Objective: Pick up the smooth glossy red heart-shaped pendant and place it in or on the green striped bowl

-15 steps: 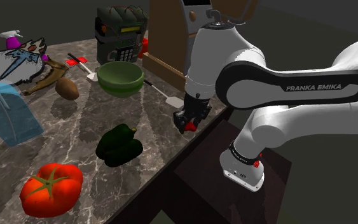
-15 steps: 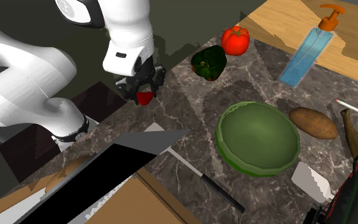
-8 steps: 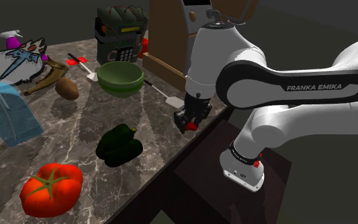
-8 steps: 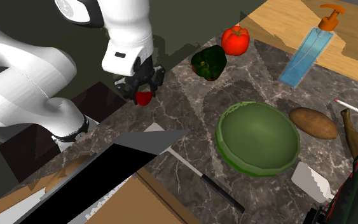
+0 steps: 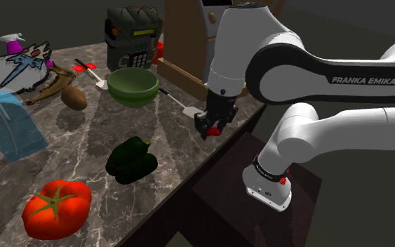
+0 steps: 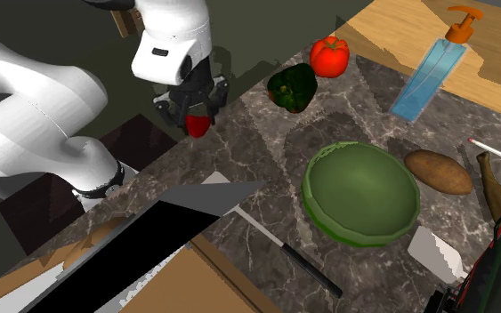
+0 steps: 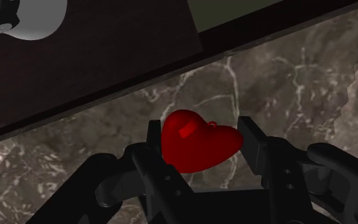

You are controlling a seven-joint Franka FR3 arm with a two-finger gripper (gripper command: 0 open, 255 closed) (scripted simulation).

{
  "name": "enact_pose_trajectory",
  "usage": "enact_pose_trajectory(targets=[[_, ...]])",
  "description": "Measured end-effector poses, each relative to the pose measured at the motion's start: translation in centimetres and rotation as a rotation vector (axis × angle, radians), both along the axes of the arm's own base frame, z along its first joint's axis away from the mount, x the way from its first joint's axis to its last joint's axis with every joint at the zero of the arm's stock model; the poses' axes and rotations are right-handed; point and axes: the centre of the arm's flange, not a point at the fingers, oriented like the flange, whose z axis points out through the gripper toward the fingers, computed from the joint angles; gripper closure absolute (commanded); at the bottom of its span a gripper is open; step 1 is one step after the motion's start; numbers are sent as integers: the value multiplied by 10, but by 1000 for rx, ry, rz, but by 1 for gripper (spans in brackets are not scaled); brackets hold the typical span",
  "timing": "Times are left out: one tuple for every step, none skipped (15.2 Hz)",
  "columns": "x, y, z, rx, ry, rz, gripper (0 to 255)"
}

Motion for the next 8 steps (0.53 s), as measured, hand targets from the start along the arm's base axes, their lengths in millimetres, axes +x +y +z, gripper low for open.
enact_pose_trajectory(targets=[[-1,0,5,0,0,0,255],[0,0,10,0,0,0,255],[0,0,16,0,0,0,255],[0,0,21,0,0,0,255],[0,0,27,0,0,0,255],[0,0,32,0,0,0,255],[0,1,37,0,0,0,255],[0,1,42,0,0,0,255]])
